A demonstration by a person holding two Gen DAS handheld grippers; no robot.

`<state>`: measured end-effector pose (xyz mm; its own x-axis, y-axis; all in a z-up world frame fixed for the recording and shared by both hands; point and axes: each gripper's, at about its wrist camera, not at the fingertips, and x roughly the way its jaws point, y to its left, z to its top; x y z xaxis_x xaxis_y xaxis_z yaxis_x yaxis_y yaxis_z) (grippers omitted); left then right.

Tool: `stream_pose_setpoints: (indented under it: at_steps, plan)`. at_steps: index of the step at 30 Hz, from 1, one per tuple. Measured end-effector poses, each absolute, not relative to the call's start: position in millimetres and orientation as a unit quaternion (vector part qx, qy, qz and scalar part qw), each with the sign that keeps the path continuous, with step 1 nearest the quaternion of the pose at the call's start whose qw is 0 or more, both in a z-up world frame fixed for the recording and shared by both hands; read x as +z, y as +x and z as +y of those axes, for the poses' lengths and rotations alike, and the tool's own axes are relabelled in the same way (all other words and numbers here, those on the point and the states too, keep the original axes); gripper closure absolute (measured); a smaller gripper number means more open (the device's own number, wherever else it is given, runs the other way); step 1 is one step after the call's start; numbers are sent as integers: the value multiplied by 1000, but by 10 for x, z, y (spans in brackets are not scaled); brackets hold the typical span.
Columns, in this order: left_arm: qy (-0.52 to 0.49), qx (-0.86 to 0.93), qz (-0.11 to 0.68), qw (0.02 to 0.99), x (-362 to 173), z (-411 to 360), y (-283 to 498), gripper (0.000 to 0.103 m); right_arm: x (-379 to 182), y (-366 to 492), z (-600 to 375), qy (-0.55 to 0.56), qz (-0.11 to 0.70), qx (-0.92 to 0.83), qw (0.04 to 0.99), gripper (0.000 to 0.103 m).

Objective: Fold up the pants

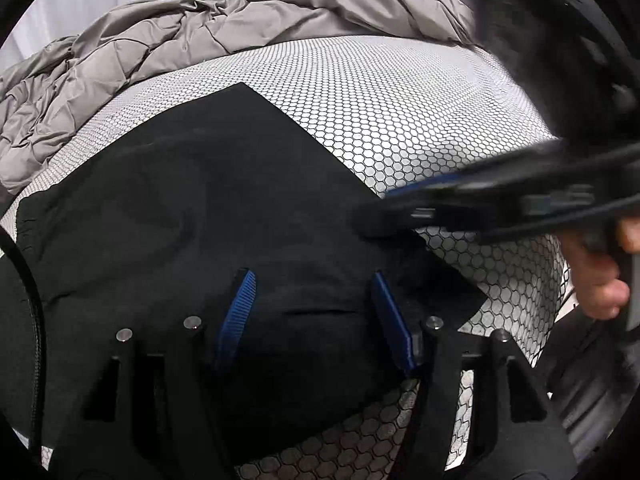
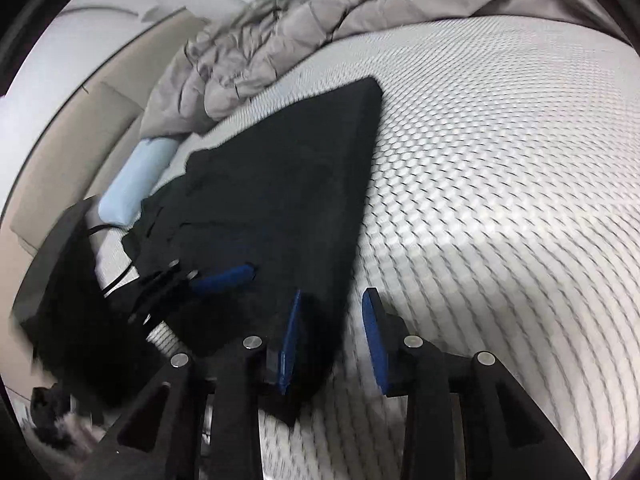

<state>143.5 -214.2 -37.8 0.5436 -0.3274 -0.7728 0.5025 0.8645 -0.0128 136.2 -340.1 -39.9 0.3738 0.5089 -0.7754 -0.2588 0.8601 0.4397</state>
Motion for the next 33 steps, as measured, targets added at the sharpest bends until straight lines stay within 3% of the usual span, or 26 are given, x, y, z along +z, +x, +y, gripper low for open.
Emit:
stream_pose_setpoints:
  at_steps: [4,9,18,21,27,28,29,33]
  plan:
    - [97,-241,420,870,-426,-2131,1447,44,-465,1797,-3154,99,496,236,830,73]
    - [91,-246,424,867,-430,-2104,1467,44,-524,2528,-3025,107,497,235,829,83]
    - [90,-253,422,866,-432,-2083,1471,44,-544,3742,-2602,10,489,152,859,84]
    - [74,-263,425,863,-374,-2044,1505,43,-448,3697,-2578,-1,493,159,855,83]
    - [11,-287,394,873,20,-1660,1538,43,-167,2819,-3265,100,465,181,861,57]
    - [6,-285,384,878,70,-1592,1540,38,-201,2696,-3323,114,464,181,860,54]
    - [-3,-277,368,887,143,-1478,1556,33,-262,2572,-3370,127,473,185,852,54]
    - [-38,-217,351,910,218,-1046,1754,33,-590,2254,-3302,172,505,234,813,54]
